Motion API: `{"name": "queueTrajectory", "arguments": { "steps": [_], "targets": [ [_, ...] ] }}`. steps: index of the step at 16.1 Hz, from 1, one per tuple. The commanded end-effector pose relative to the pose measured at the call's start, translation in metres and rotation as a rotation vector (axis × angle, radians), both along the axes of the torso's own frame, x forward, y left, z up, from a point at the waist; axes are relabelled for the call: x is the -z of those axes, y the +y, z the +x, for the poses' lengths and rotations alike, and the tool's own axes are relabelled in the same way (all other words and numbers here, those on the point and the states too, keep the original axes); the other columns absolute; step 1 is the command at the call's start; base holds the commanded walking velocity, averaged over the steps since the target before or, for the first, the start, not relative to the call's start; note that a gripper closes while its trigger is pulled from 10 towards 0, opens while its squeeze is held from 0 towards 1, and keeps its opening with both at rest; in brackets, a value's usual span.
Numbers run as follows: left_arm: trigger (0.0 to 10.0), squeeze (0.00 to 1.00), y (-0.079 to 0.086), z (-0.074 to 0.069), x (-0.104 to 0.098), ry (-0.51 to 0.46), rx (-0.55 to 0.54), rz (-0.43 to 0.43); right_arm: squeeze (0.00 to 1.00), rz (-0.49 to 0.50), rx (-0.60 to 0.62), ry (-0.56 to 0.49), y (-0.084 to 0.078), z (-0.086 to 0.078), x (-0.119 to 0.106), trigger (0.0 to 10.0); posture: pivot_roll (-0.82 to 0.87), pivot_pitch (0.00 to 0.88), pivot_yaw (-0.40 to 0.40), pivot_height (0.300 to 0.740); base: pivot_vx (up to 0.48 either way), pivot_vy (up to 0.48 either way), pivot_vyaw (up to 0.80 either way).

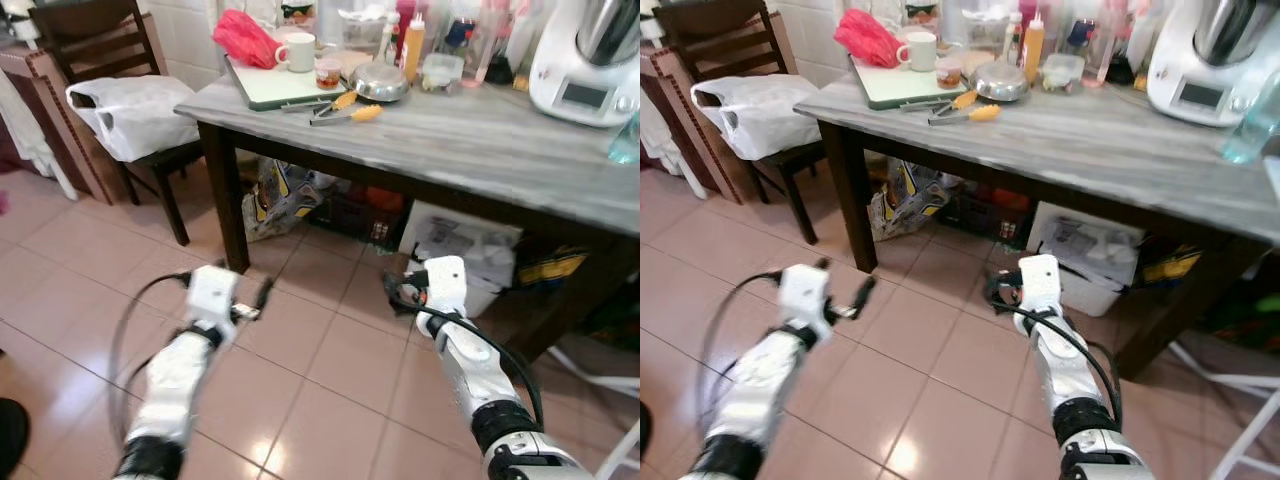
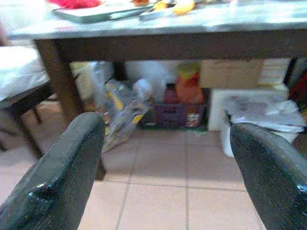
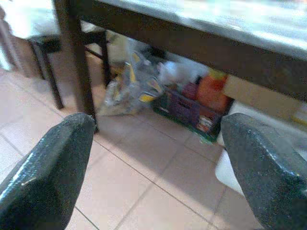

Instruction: Setting the table

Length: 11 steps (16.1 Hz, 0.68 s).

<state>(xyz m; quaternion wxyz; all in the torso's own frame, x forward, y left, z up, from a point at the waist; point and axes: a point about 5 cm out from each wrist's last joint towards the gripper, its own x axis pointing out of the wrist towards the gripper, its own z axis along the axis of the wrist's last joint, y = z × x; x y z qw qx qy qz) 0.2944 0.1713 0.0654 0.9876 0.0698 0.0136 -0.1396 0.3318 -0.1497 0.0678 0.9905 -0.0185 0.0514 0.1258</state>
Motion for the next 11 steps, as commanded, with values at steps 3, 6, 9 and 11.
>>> {"name": "queueTrajectory", "arguments": {
  "steps": [3, 6, 9, 11],
  "targets": [
    [10.0, 0.0, 0.028, -0.028, -0.004, -0.027, -0.138, 0.03, 0.0, 0.001, -0.058, -0.05, 0.007, -0.009, -0.01, 10.0, 0.03, 0.0, -0.086, 0.74, 0.0, 0.0, 0.0],
    [10.0, 0.0, 0.022, -0.059, -0.008, -0.042, -0.12, 0.032, 0.0, -0.035, -0.035, -0.107, -0.005, -0.025, -0.017, 10.0, 0.03, 0.0, -0.043, 0.74, 0.0, 0.0, 0.0],
    [10.0, 0.0, 0.027, -0.069, -0.004, -0.011, -0.206, 0.001, 0.0, -0.044, 0.075, -0.144, -0.024, -0.043, -0.024, 10.0, 0.0, 0.0, -0.022, 0.74, 0.0, 0.0, 0.0],
    [10.0, 0.0, 0.041, -0.073, -0.004, 0.018, -0.247, -0.015, 0.0, 0.017, 0.166, -0.126, -0.031, -0.062, -0.026, 10.0, -0.01, 0.0, 0.0, 0.74, 0.0, 0.0, 0.0]
  ]
}}
